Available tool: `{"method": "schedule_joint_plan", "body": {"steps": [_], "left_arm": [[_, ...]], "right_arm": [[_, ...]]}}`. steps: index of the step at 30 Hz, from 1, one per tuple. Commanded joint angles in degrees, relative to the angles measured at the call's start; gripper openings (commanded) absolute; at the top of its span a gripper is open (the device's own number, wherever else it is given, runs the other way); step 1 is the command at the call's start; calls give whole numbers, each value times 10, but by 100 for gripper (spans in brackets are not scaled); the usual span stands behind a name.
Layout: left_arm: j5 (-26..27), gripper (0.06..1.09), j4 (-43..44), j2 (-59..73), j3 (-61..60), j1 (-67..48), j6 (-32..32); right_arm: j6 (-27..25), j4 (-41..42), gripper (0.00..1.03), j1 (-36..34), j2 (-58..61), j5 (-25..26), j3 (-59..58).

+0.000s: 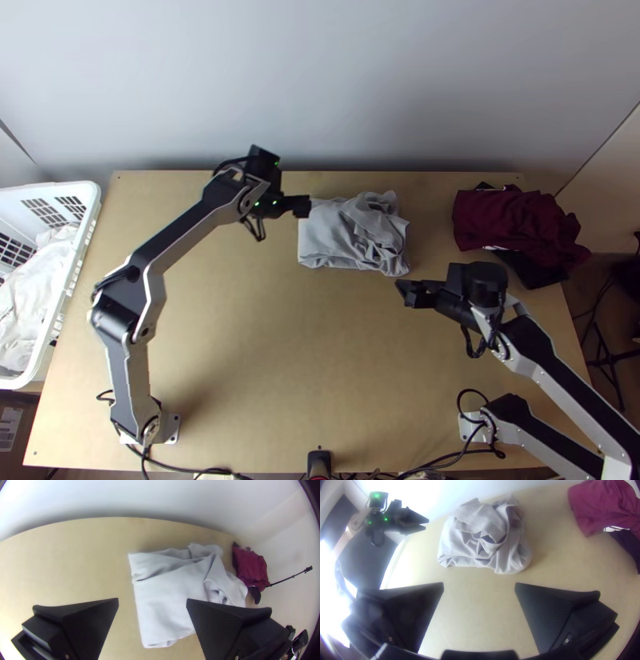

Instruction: Fold the t-shirt

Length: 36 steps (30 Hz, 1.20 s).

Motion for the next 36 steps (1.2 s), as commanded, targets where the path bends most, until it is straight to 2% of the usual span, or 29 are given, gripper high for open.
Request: {"method": "schedule_joint_plan", "body": {"steps": [1, 5, 10, 15, 20, 26, 31, 36], "left_arm": [[7, 104, 28, -95, -150, 44, 22], [16, 104, 27, -154, -183, 68, 29], [16, 104, 25, -222, -213, 99, 35], [16, 104, 32, -288, -257, 113, 51], [16, 104, 33, -357, -305, 126, 48], [16, 104, 59, -435, -378, 131, 43], [16, 104, 63, -477, -417, 131, 42], [16, 104, 63, -496, -452, 140, 41]], "right_arm": [[-4, 78, 99, -2, 83, -1, -19], [13, 108, 99, -62, 179, -44, -2], [20, 196, 99, -67, 290, -55, 13], [33, 199, 99, -76, 348, -63, 66], [36, 213, 99, -74, 390, -63, 105], [68, 234, 99, -65, 443, -63, 167], [97, 239, 99, -38, 477, -63, 236], [91, 229, 99, 1, 535, -63, 293]]}}
